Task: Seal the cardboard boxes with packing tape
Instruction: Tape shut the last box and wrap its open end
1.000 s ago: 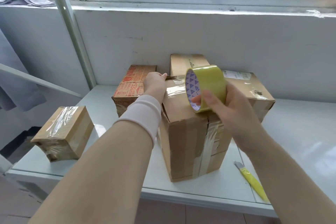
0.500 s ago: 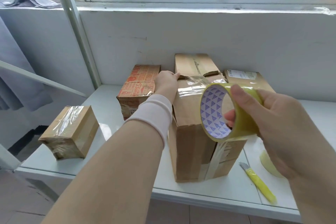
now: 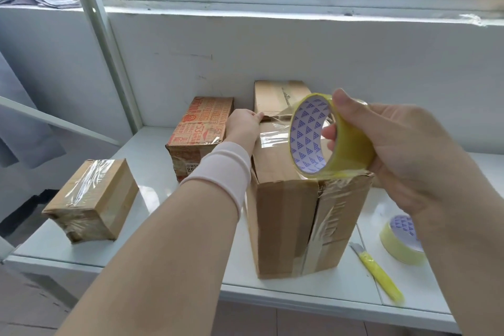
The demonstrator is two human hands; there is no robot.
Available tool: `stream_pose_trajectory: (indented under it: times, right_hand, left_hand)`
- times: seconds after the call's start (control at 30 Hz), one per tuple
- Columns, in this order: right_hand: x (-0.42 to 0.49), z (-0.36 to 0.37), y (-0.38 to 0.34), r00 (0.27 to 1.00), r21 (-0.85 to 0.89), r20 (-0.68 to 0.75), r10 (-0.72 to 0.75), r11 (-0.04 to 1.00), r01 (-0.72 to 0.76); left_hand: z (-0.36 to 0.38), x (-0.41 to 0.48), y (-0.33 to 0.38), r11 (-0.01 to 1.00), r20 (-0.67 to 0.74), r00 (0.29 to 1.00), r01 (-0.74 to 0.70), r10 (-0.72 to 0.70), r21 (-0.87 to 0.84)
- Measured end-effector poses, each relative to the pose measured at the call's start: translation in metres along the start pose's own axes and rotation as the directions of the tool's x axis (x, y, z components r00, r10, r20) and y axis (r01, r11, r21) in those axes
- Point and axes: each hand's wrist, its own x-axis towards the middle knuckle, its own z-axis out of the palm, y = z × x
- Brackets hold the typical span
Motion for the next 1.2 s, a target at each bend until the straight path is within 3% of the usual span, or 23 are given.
stream_pose_trajectory:
  times: [0.3,0.7,0.93,1.03,1.1,1.2]
  right_hand:
    - [0.007,0.006,-0.021,0.994,-0.023,-0.110,-0.018,1.000,0.015]
    - [-0.016,-0.004,-0.015,0.999,-0.296,-0.031,0.021,0.955,-0.029]
    - [-0.012,-0.015,-0.026,0.998,-0.283,0.026,0.056,0.958,-0.046]
    - [-0.003,-0.018,-0.035,1.000,-0.215,0.001,0.029,0.976,-0.028]
    - [-0.001,-0.021,-0.037,0.999,-0.162,0.004,0.034,0.986,-0.033]
    - [0.003,-0.026,-0.030,0.998,-0.194,-0.009,0.059,0.979,-0.060]
  left_hand:
    - [-0.001,-0.007,0.002,1.000,0.001,1.000,-0.003,0.003,0.021]
    - [-0.001,-0.009,0.003,0.999,-0.001,1.000,0.011,-0.011,0.048]
    - [0.004,-0.009,0.007,1.000,-0.010,1.000,0.011,-0.010,0.026]
    - [-0.001,-0.017,0.007,0.996,-0.063,0.994,-0.089,0.091,0.025]
    - [-0.013,-0.034,0.006,0.972,-0.120,0.965,-0.224,0.231,0.067]
    - [-0.031,-0.089,-0.004,0.887,-0.053,0.886,-0.457,0.461,0.070]
